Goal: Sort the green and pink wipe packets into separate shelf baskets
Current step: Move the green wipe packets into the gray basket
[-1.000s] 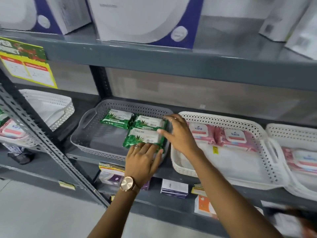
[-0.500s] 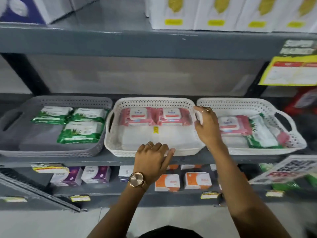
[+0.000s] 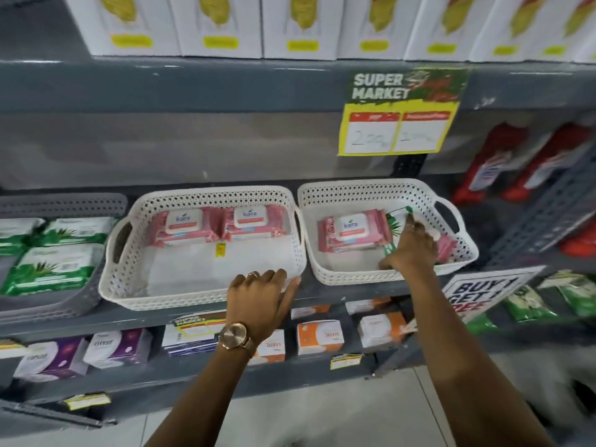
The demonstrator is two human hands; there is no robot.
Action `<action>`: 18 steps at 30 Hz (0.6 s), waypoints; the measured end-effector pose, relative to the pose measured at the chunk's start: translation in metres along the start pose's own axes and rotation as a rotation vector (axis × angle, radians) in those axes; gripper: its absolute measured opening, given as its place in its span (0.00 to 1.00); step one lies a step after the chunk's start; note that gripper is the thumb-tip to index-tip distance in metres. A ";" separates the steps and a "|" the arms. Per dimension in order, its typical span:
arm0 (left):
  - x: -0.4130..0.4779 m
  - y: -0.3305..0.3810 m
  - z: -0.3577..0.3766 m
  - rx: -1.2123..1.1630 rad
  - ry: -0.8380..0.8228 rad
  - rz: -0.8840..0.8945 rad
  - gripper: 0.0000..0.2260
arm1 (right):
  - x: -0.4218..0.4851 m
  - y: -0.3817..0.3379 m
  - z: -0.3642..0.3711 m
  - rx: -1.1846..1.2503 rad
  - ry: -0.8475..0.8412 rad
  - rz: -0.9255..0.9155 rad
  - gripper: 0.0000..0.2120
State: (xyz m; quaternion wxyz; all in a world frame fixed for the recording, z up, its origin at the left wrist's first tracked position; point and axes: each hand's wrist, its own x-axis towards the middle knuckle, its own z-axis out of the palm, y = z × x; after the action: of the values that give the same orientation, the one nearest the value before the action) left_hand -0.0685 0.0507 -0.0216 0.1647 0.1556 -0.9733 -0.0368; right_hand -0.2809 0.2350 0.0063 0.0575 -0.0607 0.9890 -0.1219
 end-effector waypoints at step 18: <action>-0.012 -0.027 -0.005 -0.032 0.040 0.054 0.19 | -0.036 -0.007 -0.028 0.407 0.454 -0.110 0.44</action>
State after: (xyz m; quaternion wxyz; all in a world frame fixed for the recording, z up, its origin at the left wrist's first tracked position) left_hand -0.0478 0.0284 -0.0239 0.1874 0.1274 -0.9730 -0.0448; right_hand -0.2484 0.2393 0.0388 -0.1608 -0.0724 0.9270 -0.3310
